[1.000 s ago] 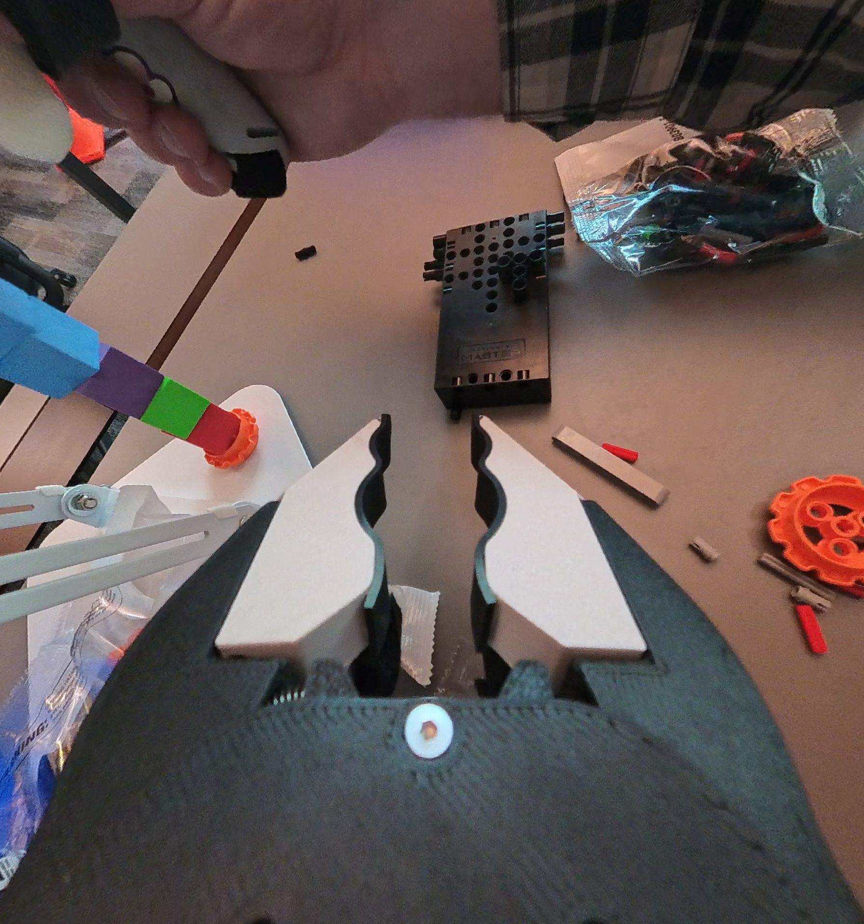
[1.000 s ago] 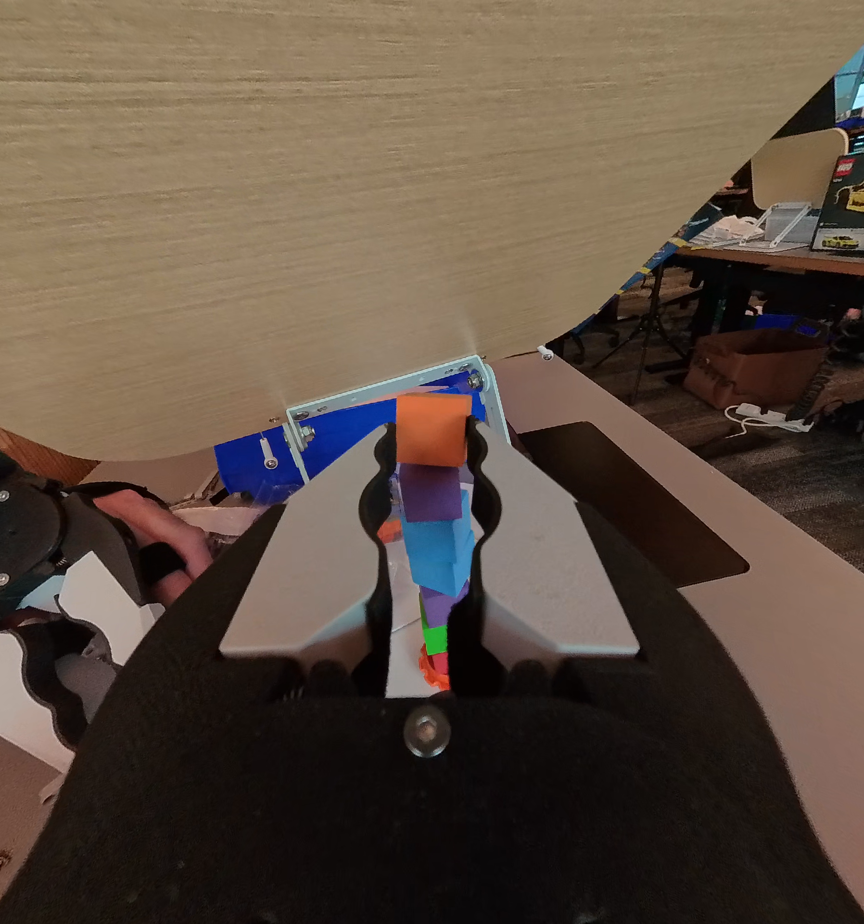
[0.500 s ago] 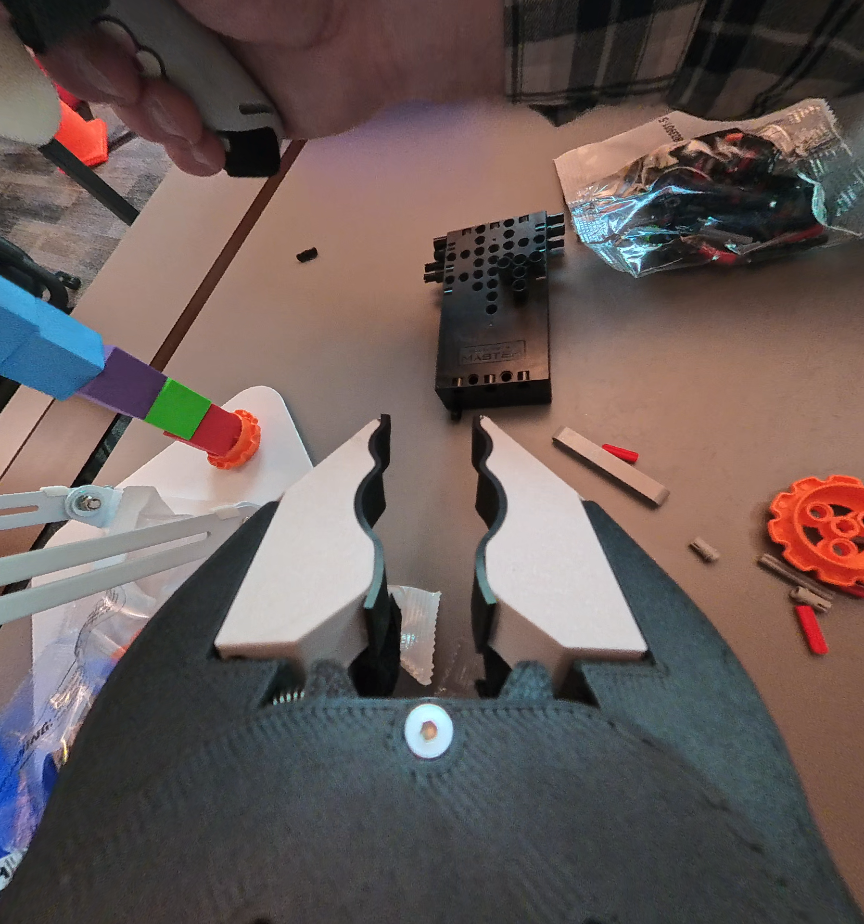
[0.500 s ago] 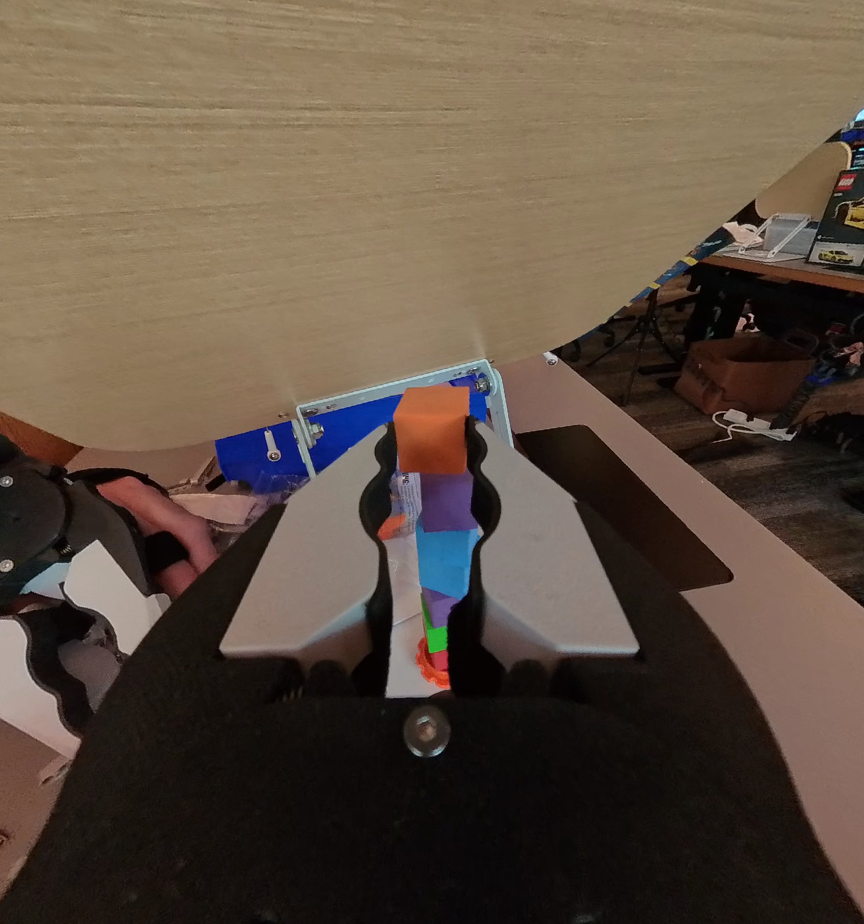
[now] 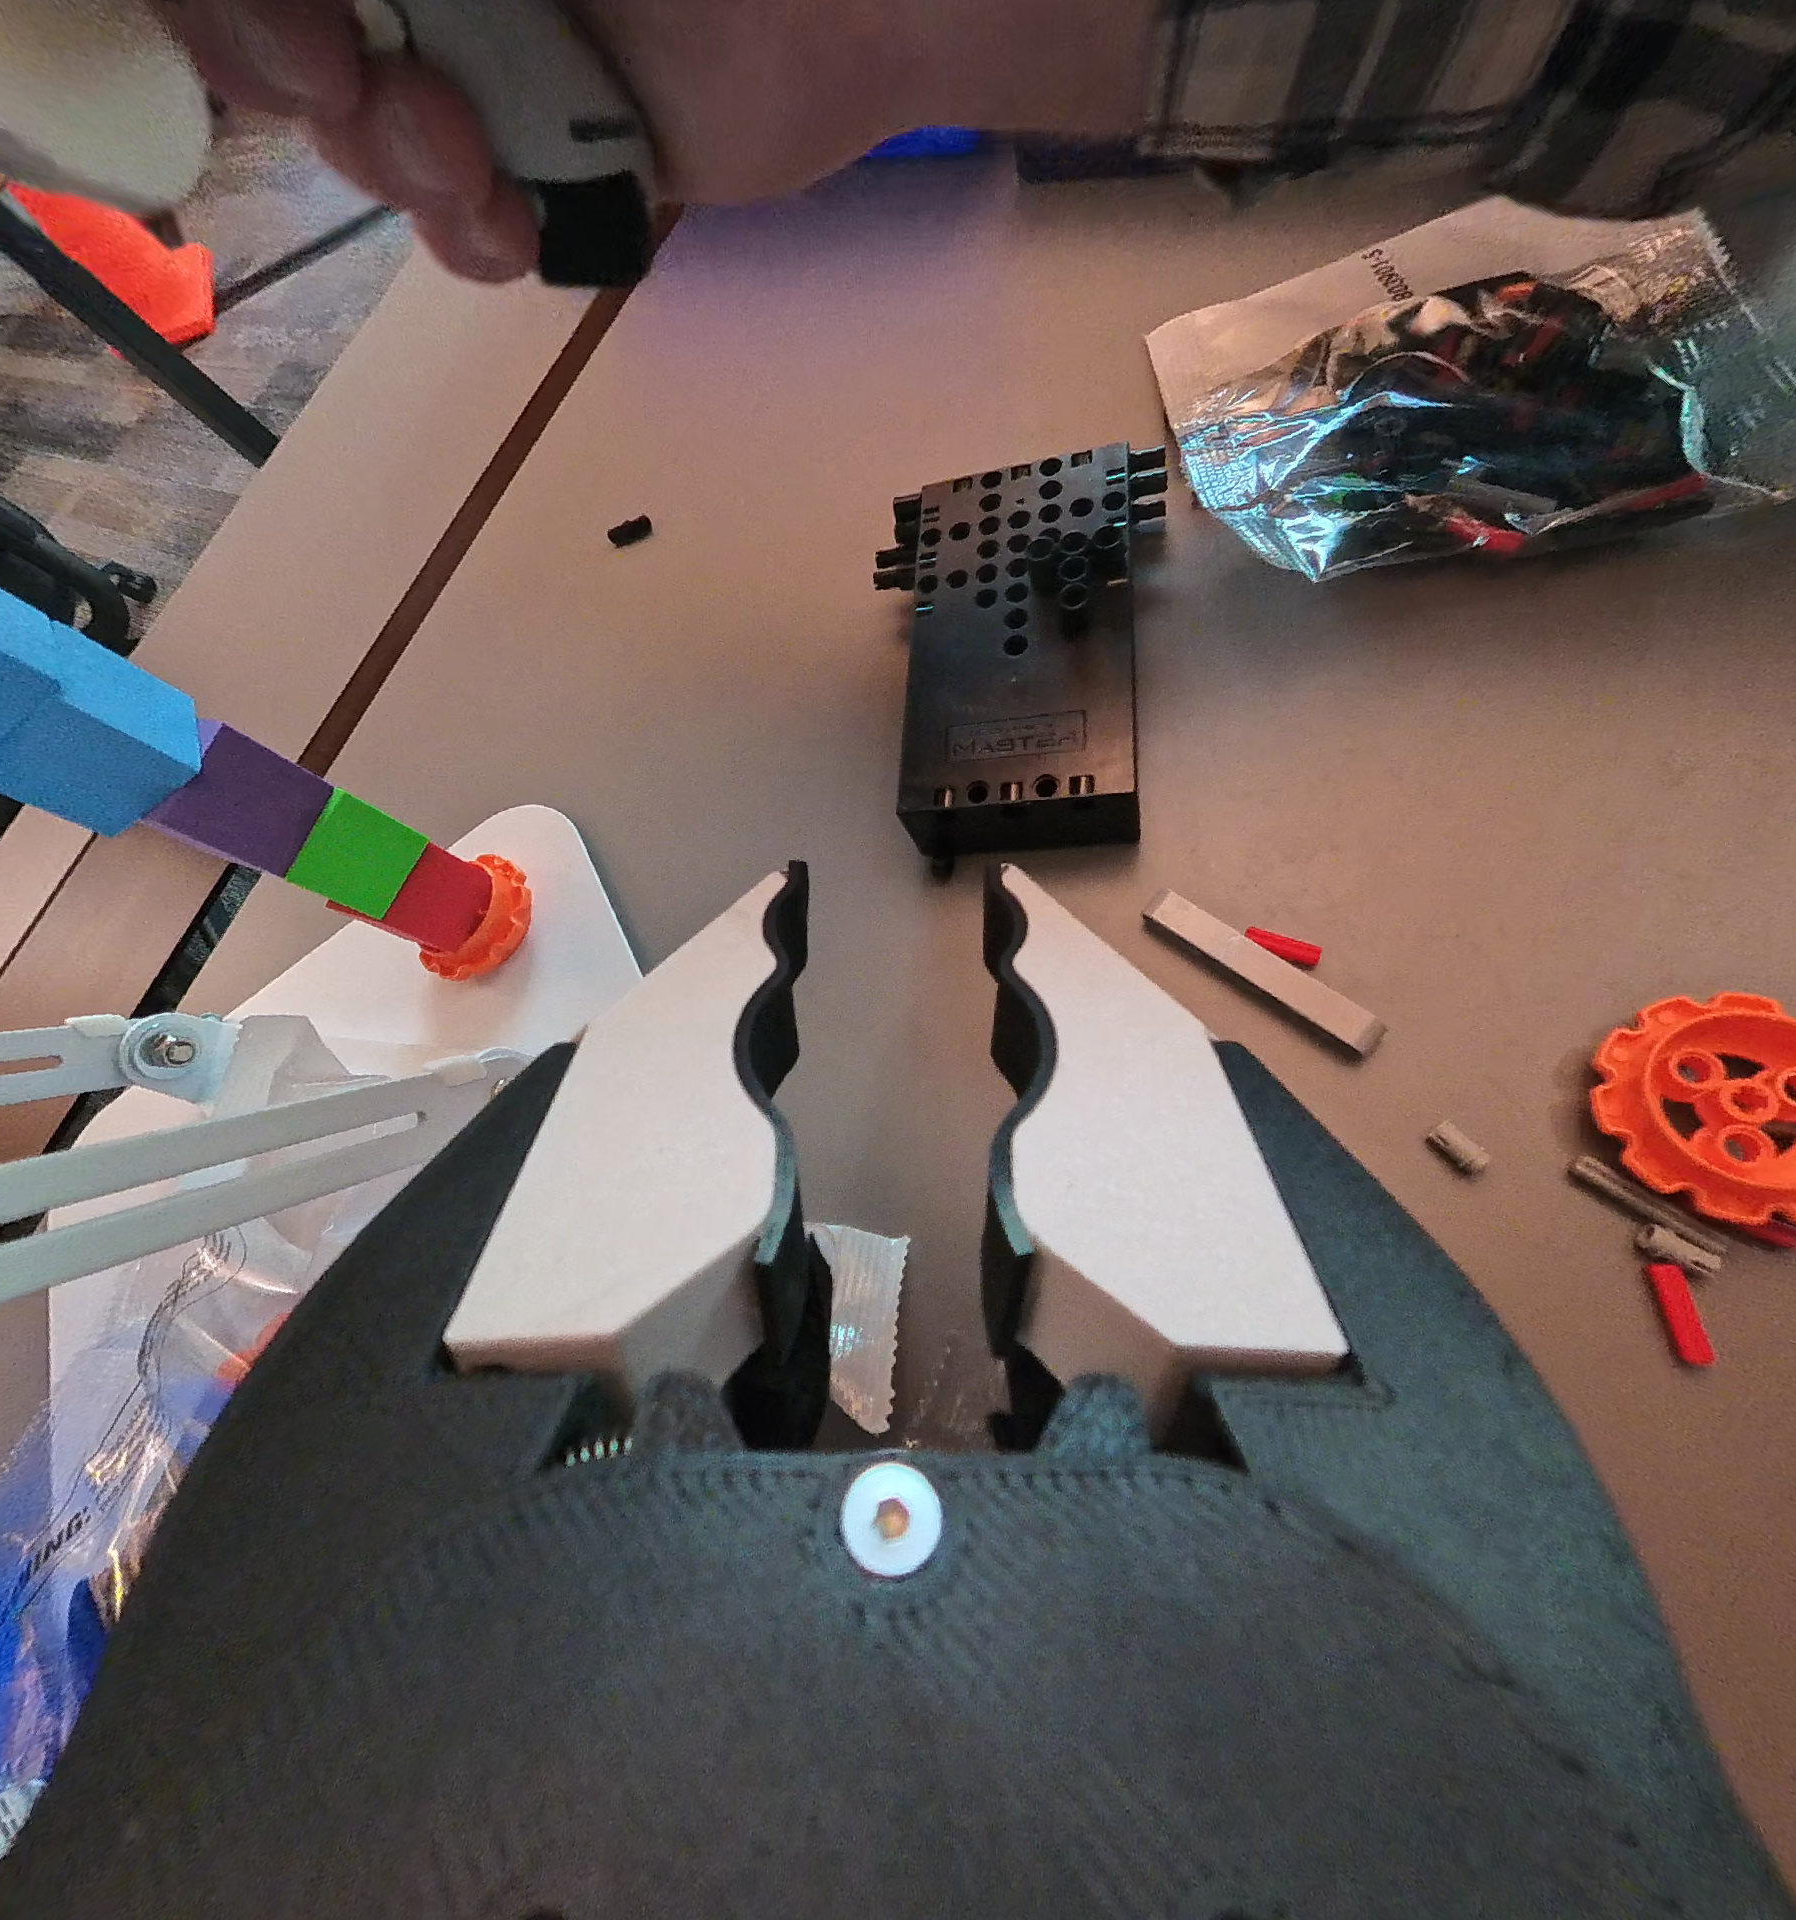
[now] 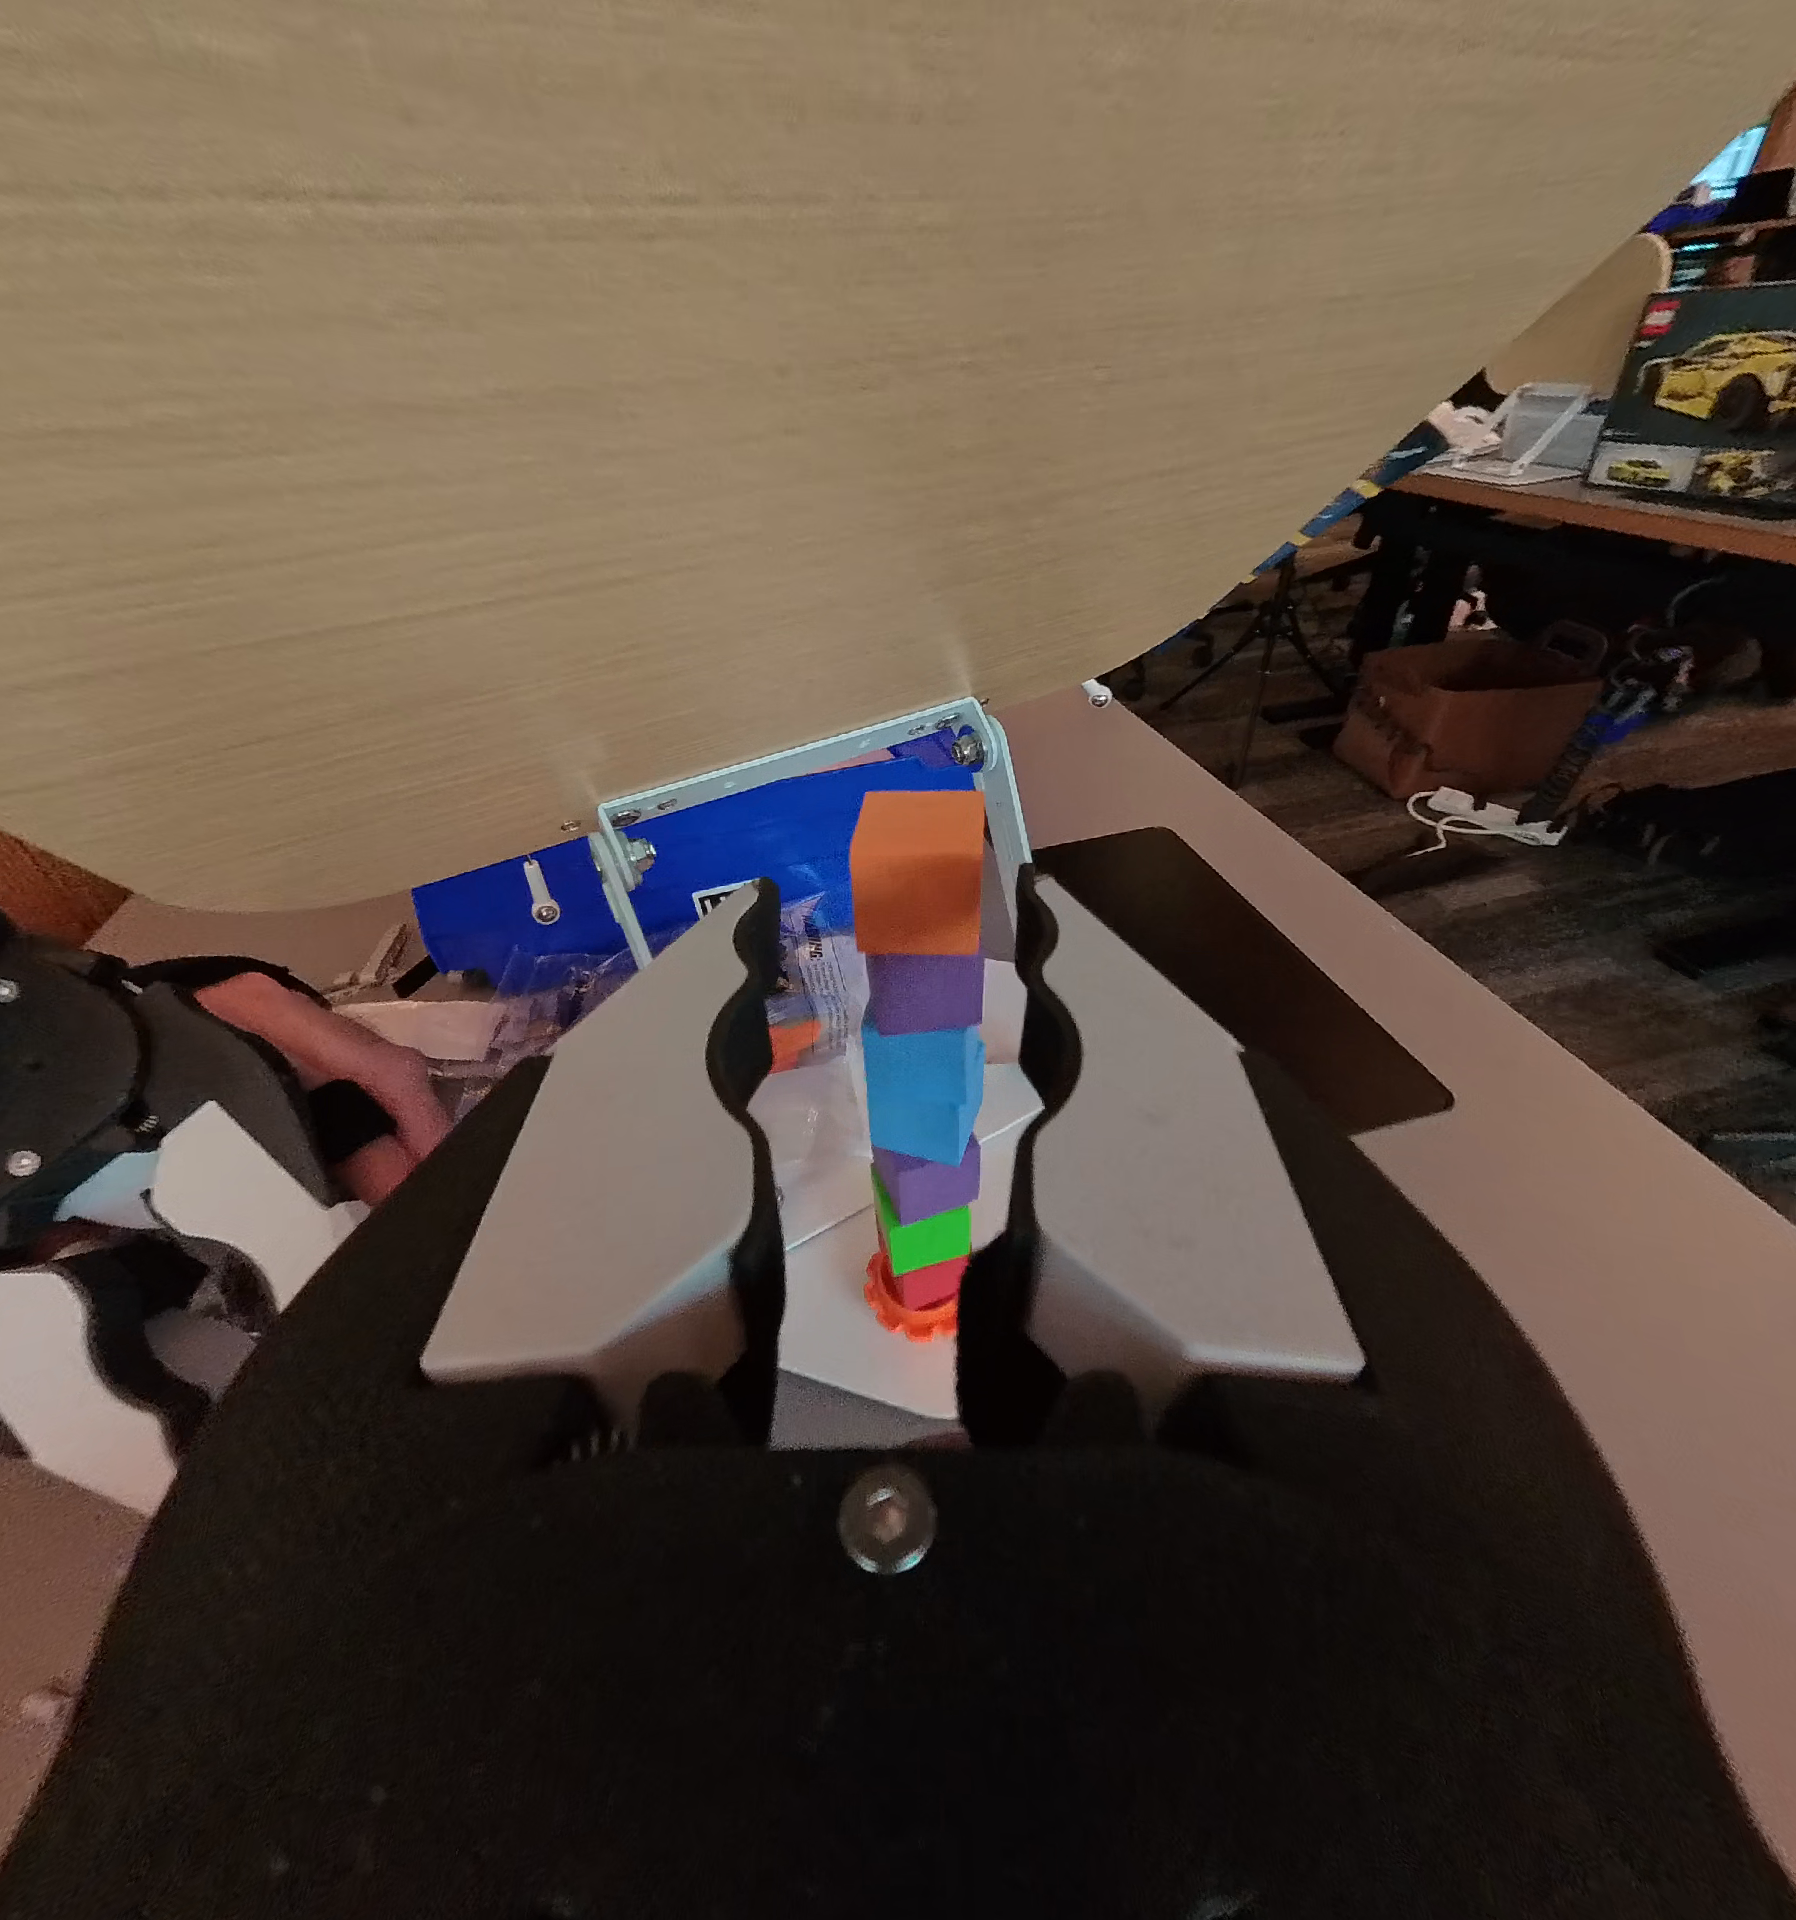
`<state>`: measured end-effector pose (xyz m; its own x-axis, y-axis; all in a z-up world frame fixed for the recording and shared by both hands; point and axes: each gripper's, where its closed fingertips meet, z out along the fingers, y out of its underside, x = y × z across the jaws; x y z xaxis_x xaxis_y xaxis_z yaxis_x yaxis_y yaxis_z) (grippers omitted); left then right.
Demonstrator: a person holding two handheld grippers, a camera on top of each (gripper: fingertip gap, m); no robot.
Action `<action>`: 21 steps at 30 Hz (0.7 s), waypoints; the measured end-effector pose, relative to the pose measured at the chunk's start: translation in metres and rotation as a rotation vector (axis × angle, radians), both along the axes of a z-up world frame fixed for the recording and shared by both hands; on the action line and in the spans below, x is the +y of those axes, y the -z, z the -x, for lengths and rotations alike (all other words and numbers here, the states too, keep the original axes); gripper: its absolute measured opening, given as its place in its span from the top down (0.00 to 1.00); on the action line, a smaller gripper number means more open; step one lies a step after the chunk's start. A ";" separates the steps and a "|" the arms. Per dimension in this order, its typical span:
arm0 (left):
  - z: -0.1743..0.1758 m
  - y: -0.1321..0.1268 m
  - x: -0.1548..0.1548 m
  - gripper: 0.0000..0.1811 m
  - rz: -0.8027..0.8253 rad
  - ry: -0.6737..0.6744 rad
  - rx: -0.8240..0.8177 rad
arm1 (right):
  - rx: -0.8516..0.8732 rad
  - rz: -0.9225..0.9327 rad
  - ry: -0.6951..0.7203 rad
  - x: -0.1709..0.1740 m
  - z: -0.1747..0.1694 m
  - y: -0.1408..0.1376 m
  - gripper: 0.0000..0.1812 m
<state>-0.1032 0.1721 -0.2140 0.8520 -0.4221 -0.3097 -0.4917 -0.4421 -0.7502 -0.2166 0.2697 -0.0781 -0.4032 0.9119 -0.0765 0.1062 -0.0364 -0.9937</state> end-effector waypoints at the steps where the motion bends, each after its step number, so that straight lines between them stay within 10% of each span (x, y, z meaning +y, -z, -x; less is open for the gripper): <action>1: 0.000 0.000 0.000 0.82 -0.002 -0.001 0.001 | 0.001 0.010 0.014 0.001 -0.006 -0.002 0.76; 15: 0.015 -0.012 0.027 0.83 -0.147 -0.152 0.090 | -0.078 -0.068 0.192 -0.005 -0.143 -0.023 0.83; 21: 0.027 -0.010 0.042 0.93 -0.147 -0.298 0.153 | -0.120 -0.128 0.225 -0.014 -0.192 0.016 0.91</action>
<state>-0.1297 0.2141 -0.2039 0.8702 -0.1042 -0.4816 -0.4689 -0.4758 -0.7442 -0.0248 0.2556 -0.0944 -0.1846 0.9828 0.0098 0.2265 0.0522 -0.9726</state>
